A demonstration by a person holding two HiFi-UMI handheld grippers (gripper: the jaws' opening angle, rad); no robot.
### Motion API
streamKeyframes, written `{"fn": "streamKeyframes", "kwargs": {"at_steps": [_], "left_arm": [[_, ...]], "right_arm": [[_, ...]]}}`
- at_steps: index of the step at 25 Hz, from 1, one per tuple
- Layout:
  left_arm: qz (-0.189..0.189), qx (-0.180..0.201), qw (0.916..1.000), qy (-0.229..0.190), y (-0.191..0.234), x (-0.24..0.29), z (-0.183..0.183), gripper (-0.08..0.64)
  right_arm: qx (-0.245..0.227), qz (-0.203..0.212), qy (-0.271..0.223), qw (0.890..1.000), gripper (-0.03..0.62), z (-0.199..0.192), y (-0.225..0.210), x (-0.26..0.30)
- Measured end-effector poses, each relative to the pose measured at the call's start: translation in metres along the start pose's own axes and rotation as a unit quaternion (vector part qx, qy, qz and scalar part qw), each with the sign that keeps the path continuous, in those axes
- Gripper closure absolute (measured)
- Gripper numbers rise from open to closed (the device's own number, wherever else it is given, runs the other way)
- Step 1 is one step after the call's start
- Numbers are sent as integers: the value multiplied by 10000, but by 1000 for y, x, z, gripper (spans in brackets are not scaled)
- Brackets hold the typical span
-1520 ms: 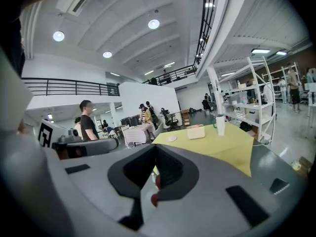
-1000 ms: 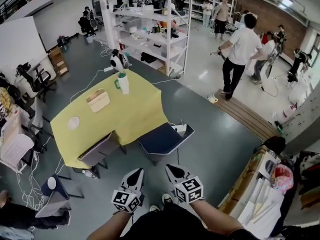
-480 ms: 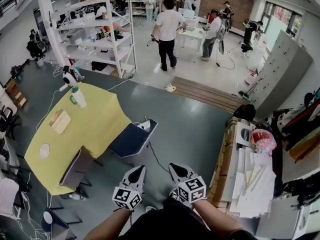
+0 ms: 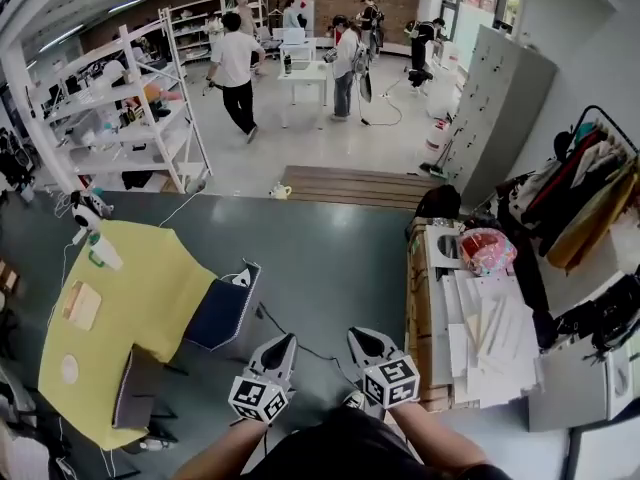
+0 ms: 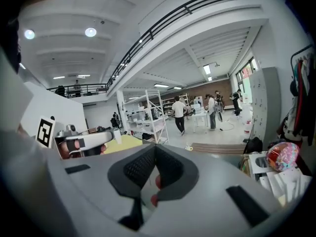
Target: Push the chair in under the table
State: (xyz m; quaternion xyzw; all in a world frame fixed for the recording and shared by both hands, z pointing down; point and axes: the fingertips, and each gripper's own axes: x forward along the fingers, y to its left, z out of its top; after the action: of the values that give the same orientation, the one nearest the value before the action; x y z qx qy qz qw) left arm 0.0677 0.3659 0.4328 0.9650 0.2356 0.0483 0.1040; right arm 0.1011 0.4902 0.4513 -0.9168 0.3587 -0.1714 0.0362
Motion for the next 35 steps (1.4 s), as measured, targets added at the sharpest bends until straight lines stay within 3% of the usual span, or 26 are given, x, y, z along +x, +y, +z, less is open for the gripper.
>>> {"fn": "streamKeyframes", "kwargs": {"at_steps": [14,21,35], "left_arm": [[-370,105,9991,198,-22,116,-7,552],[-285,201,9992,201,-23,163,-9,552],[-142,201,9987,439,-10,204,-19,552]], "right_arm": [[126,-418,-260,9987,578,22,-116,5],[202,-421,-280,9985,578,30,-166,17],[422,-362,-161,9983,578,30,-210,43]]}}
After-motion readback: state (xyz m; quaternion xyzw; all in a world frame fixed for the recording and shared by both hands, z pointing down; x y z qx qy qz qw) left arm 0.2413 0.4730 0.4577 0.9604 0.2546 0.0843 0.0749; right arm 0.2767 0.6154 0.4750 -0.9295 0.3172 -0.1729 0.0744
